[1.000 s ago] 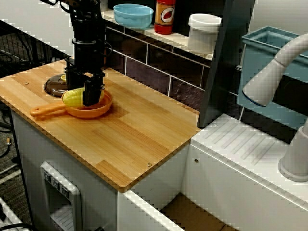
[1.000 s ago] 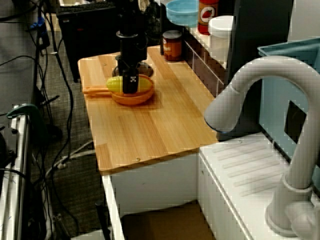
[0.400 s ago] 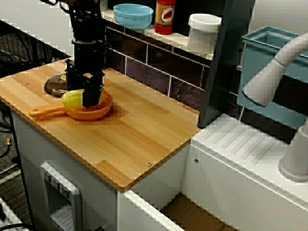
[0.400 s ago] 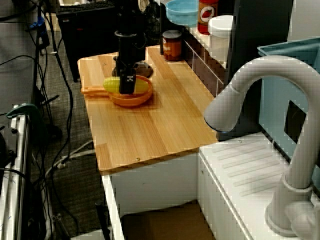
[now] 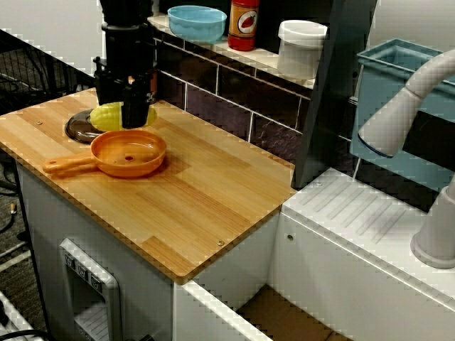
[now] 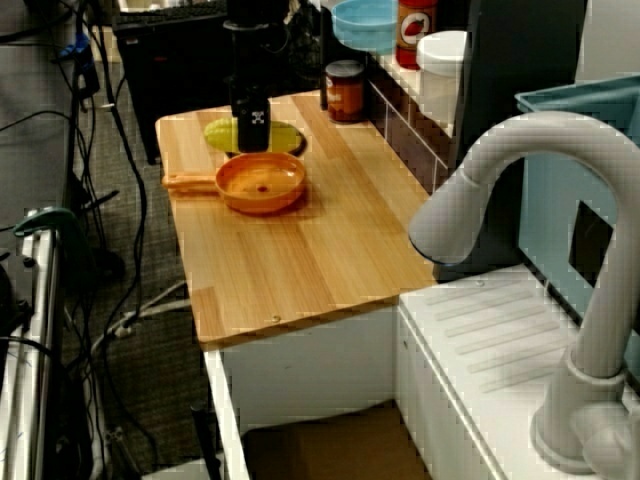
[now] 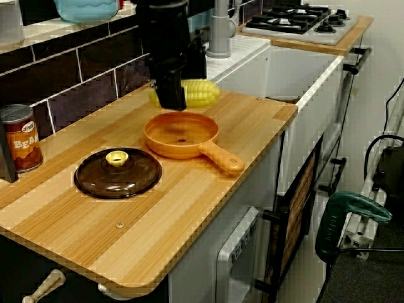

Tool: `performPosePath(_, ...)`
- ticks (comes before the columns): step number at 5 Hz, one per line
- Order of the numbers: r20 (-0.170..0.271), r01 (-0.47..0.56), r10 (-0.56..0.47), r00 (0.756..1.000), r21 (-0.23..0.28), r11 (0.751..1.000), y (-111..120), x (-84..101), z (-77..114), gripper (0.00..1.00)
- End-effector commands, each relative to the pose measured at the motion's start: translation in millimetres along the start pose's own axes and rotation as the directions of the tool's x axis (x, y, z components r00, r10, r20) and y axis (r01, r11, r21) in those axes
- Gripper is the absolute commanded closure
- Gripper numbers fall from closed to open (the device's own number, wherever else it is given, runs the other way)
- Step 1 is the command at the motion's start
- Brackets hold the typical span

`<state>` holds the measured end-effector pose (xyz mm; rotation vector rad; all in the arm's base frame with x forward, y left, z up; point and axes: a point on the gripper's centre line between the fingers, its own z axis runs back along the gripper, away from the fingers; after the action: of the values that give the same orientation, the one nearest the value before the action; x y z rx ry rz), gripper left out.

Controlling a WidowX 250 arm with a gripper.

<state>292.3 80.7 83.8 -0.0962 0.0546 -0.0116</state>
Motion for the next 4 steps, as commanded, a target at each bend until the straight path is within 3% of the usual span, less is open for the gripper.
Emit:
performPosePath(1,0.098,-0.003,-0.001,0.995,0.041,0.999,-26.4,11.3,17.6,1.0)
performPosePath(4,0.121,-0.006,-0.006,0.993,0.094,0.996,-77.4,16.6,-7.1,1.0)
